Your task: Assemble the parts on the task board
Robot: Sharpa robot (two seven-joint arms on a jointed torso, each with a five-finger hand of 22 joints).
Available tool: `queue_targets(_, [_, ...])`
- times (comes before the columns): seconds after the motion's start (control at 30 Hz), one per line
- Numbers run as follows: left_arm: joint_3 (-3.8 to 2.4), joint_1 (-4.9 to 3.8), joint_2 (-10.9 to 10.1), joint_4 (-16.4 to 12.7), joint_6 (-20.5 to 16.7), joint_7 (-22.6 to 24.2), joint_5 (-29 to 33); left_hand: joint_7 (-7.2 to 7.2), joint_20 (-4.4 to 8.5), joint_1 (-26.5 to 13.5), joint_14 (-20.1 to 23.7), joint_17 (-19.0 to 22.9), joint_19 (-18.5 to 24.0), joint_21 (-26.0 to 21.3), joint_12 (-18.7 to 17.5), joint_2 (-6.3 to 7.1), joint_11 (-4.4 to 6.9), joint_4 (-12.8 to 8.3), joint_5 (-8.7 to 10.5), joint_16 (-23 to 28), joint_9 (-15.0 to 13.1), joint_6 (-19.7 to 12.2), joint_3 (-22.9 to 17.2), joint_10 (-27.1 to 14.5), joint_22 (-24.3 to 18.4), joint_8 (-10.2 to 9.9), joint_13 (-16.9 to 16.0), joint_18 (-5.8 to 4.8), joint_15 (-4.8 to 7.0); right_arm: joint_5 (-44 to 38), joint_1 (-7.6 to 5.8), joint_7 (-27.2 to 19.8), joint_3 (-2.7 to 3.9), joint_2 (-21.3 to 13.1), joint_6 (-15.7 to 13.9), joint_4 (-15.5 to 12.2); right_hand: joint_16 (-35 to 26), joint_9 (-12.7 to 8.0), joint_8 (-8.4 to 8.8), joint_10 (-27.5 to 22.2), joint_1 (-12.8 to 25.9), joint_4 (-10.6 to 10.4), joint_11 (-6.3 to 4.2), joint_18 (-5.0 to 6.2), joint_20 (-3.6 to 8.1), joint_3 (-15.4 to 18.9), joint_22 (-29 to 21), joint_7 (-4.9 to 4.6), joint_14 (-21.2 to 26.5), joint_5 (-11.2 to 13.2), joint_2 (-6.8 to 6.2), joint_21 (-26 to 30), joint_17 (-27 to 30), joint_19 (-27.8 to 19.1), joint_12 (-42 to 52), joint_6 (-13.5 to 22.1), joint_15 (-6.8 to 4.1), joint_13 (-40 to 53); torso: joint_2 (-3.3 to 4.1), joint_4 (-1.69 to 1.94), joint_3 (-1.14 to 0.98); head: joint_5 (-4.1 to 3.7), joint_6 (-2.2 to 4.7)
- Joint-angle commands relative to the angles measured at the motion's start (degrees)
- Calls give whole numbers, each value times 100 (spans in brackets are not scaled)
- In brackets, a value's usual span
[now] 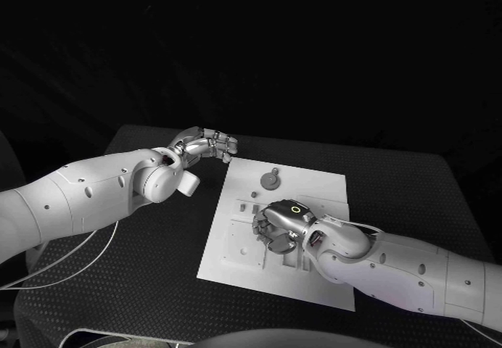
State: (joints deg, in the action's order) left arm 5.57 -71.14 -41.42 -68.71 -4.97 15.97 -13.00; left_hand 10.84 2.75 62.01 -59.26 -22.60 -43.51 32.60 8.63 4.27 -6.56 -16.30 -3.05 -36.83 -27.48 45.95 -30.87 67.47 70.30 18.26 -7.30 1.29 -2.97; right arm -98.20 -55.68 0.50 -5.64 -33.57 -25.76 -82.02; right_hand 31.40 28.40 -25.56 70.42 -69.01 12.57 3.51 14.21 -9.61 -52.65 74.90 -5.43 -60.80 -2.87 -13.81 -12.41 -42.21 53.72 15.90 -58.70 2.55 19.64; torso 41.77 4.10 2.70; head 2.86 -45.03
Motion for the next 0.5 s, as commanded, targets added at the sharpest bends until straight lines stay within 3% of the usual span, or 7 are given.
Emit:
queue_targets(0.03, [-5, -7, 4, -12, 85, 32, 33, 3, -8, -50, -26, -8, -40, -25, -27, -17, -21, 1, 5, 35, 5, -35, 23, 8, 7, 8, 6, 76, -2, -51, 11, -50, -4, 5, 77, -3, -31, 7, 29, 33, 2, 13, -8, 79, -9, 11, 102, -4, -32, 10, 79, -10, -9, 8, -35, -21, 3, 8, -1, 4, -1, -2, -9])
queue_targets(0.5, [-5, -7, 5, -14, 92, 29, 33, 3, -7, -49, -27, -17, -40, -28, -29, -18, -21, -1, 5, 42, 6, -38, 22, 8, 10, 10, 7, 77, -2, -63, 14, -19, -15, 29, 157, 27, -38, 15, 32, 35, 5, 21, -8, 79, -10, 14, 102, -5, -34, 10, 84, -9, -15, 7, -43, -21, 3, 16, -3, 2, 3, 7, -30])
